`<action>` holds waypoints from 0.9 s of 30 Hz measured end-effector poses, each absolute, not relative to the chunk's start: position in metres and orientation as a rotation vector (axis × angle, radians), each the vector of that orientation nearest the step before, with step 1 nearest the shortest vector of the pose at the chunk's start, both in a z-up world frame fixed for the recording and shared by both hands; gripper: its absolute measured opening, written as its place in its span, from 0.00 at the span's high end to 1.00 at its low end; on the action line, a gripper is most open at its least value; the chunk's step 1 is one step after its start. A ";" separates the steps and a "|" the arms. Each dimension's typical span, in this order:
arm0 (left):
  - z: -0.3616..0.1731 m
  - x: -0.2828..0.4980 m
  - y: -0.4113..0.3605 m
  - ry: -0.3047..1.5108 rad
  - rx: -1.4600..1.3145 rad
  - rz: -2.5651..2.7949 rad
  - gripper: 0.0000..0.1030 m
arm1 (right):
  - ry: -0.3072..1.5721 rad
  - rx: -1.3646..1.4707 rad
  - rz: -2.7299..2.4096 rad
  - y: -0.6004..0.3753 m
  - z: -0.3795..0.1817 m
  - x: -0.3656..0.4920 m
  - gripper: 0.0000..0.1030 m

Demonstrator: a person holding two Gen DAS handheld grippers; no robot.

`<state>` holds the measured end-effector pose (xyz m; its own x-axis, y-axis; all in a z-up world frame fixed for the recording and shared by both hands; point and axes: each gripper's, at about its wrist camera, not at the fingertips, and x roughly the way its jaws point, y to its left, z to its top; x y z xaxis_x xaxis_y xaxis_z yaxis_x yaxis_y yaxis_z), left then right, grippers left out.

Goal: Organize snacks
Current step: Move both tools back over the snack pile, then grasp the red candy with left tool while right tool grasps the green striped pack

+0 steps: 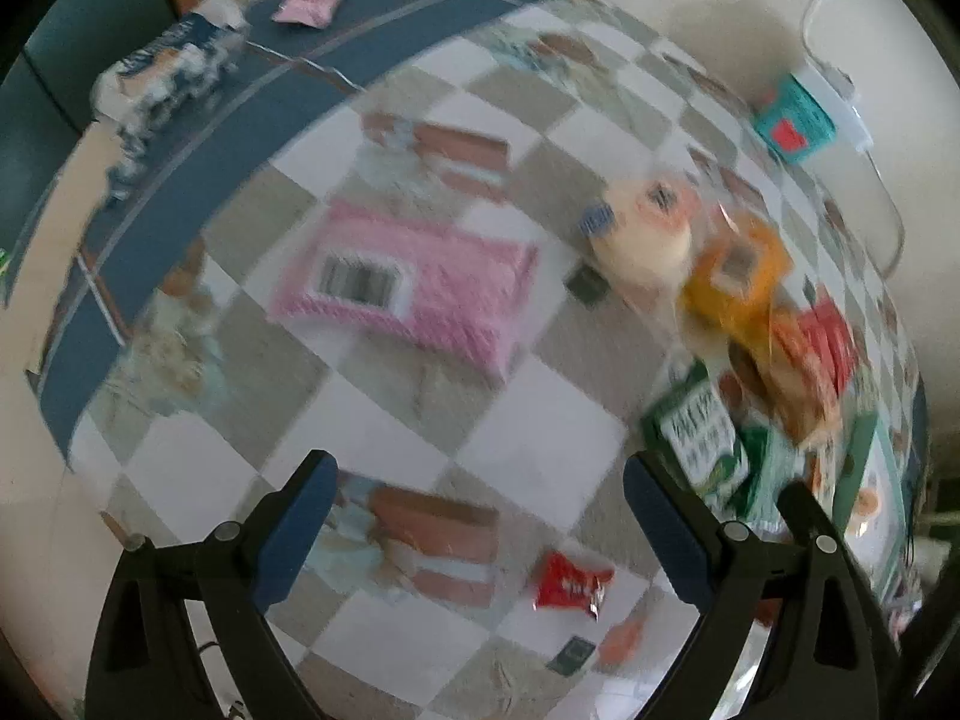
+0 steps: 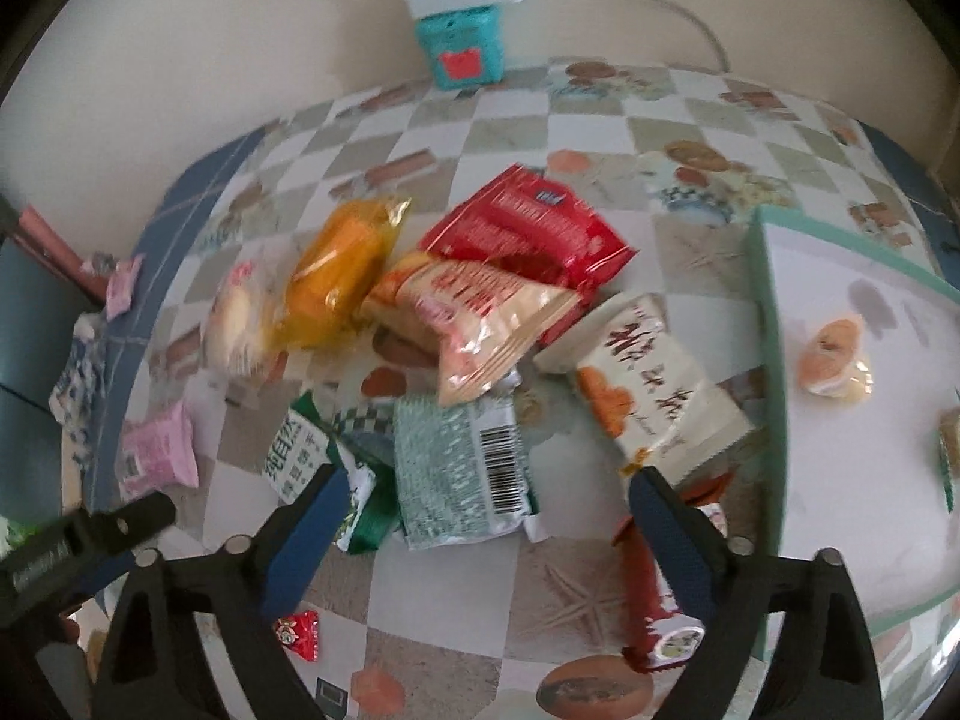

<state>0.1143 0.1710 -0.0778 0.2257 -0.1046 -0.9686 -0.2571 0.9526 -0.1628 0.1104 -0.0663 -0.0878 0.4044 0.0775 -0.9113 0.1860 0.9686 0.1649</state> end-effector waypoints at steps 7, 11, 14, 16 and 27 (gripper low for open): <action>-0.096 0.097 0.150 1.405 -0.255 0.021 0.07 | 1.201 0.212 -0.040 -0.055 -0.102 0.116 0.27; -0.103 0.088 0.139 1.428 -0.205 -0.002 0.07 | 1.218 0.195 -0.020 -0.051 -0.106 0.114 0.43; -0.107 0.083 0.132 1.442 -0.180 -0.013 0.07 | 1.223 0.174 -0.014 -0.050 -0.106 0.108 0.44; -0.109 0.079 0.125 1.450 -0.164 -0.023 0.07 | 1.228 0.171 -0.008 -0.050 -0.106 0.104 0.45; -0.112 0.063 0.077 1.435 -0.050 -0.044 0.52 | 1.256 0.201 -0.027 -0.065 -0.103 0.075 0.45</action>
<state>0.0626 0.0775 -0.1119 0.1345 -0.0605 -0.9891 0.0005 0.9981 -0.0610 0.0753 -0.0654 -0.1032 0.3120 0.0894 -0.9459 0.1307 0.9820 0.1360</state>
